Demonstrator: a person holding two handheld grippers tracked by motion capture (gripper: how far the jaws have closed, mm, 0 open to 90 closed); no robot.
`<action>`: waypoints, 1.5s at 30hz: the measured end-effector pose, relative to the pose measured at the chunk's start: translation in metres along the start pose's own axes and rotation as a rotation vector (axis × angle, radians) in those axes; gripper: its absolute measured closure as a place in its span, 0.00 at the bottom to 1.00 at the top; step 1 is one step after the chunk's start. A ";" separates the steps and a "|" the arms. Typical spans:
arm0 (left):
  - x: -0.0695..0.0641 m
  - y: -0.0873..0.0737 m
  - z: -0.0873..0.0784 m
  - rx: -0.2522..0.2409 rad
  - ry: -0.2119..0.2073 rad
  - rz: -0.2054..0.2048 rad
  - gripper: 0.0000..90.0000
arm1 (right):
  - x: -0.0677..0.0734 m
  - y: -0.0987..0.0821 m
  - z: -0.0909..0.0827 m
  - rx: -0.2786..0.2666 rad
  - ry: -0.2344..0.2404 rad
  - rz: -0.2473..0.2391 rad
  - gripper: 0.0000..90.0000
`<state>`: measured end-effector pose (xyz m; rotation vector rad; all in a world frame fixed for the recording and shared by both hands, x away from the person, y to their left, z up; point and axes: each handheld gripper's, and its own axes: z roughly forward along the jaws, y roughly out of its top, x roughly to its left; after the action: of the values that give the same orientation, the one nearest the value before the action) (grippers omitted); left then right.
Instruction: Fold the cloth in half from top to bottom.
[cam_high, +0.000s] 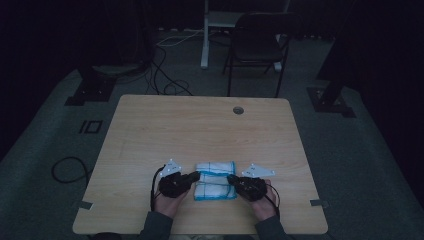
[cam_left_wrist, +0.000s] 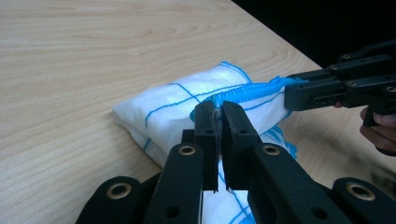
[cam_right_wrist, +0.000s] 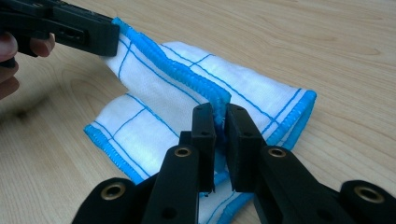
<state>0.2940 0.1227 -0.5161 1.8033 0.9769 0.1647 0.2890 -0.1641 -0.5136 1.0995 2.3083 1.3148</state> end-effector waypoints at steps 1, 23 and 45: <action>0.000 -0.001 0.000 0.001 0.000 -0.002 0.96 | 0.000 -0.001 0.000 0.000 0.001 0.002 0.92; -0.002 -0.021 0.001 0.064 -0.041 -0.018 0.92 | -0.001 -0.008 -0.005 0.003 -0.008 -0.001 0.97; 0.001 -0.041 -0.011 0.134 -0.012 -0.018 0.88 | -0.011 -0.020 -0.026 -0.006 -0.040 0.036 0.88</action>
<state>0.2672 0.1368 -0.5453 1.9143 1.0159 0.0789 0.2722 -0.1942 -0.5173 1.1605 2.2642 1.3000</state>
